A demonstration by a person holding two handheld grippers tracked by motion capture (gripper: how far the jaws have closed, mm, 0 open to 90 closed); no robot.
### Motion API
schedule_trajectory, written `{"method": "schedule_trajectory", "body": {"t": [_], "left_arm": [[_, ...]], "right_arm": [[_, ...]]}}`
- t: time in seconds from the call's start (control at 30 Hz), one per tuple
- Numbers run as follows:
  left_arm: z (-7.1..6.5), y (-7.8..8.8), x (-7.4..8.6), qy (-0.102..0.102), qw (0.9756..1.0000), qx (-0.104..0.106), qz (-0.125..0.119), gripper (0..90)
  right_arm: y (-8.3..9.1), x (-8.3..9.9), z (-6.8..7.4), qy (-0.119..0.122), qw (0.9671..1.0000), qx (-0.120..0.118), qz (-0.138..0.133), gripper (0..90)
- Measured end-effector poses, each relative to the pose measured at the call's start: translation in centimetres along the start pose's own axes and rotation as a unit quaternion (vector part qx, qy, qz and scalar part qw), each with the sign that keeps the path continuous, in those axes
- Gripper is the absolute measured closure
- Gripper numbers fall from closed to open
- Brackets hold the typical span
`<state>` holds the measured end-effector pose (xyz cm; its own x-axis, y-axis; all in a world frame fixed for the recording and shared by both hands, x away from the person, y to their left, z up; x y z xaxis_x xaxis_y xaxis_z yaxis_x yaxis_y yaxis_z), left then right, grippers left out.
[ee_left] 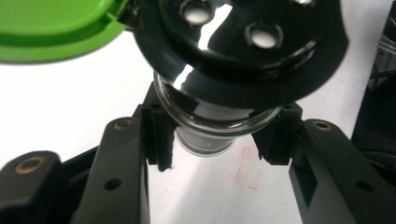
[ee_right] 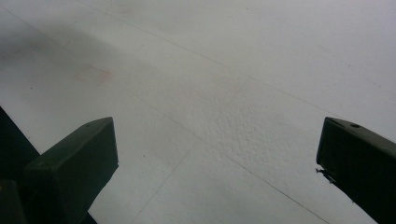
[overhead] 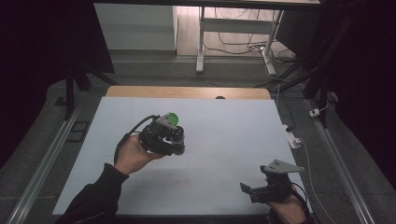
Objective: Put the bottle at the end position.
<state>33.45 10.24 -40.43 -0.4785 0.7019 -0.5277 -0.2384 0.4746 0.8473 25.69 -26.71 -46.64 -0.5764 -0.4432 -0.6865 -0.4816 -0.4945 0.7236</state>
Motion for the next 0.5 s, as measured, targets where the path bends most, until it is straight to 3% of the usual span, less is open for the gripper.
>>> {"method": "schedule_trajectory", "body": {"t": [0.5], "left_arm": [[3.2,-2.4,-1.1,0.022,0.9996,-0.019,-0.007,53.5]], "right_arm": [[0.1,0.1,-0.2,-0.008,1.0,-0.003,0.001,0.0]]}}
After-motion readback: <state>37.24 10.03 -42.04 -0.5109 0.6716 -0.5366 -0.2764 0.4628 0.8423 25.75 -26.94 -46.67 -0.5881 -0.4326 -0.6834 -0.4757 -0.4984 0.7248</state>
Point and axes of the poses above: each handheld gripper's, and its own axes: y roughly backward along the jaws, x roughly out of its underside, z roughly to its left, the point moved 1 cm from there along -y, roughly forward along the jaws, and after that the axes turned 7 degrees about z, right-handed, at the moved point
